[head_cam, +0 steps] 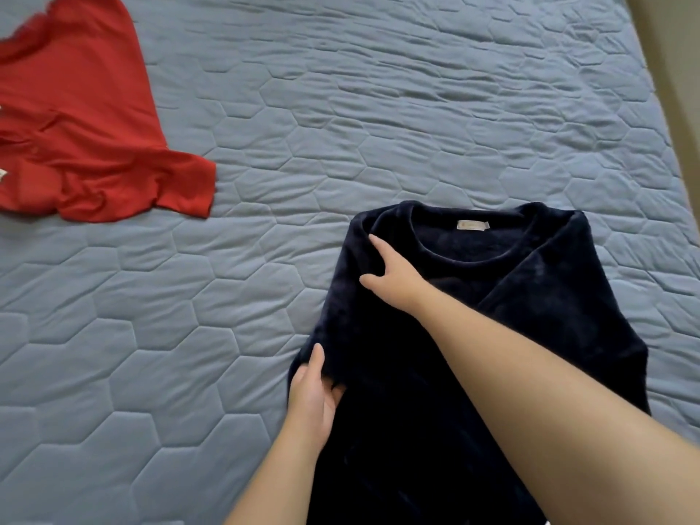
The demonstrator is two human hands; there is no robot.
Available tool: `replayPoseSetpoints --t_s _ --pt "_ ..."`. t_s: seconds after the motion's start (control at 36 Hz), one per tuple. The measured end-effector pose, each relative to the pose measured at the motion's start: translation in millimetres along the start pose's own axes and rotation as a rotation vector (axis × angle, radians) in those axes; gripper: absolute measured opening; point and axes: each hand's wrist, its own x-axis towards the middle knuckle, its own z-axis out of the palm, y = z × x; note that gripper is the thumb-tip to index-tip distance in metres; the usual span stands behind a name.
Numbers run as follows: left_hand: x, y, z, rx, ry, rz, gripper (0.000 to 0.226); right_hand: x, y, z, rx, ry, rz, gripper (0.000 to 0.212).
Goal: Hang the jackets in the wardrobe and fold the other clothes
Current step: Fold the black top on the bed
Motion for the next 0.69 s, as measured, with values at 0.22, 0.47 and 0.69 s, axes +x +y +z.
replayPoseSetpoints --t_s 0.22,0.47,0.69 --pt "-39.5 -15.5 -9.0 0.585 0.156 0.173 0.011 -104.7 49.7 -11.2 -0.456 0.026 0.008 0.068" --pt "-105.7 -70.8 -45.2 1.207 0.099 0.224 0.010 -215.2 137.4 -12.0 -0.595 -0.024 0.076 0.060" --pt "-104.5 -93.9 -46.6 0.933 0.297 0.139 0.016 -271.5 190.5 -33.8 -0.489 0.064 0.313 0.060"
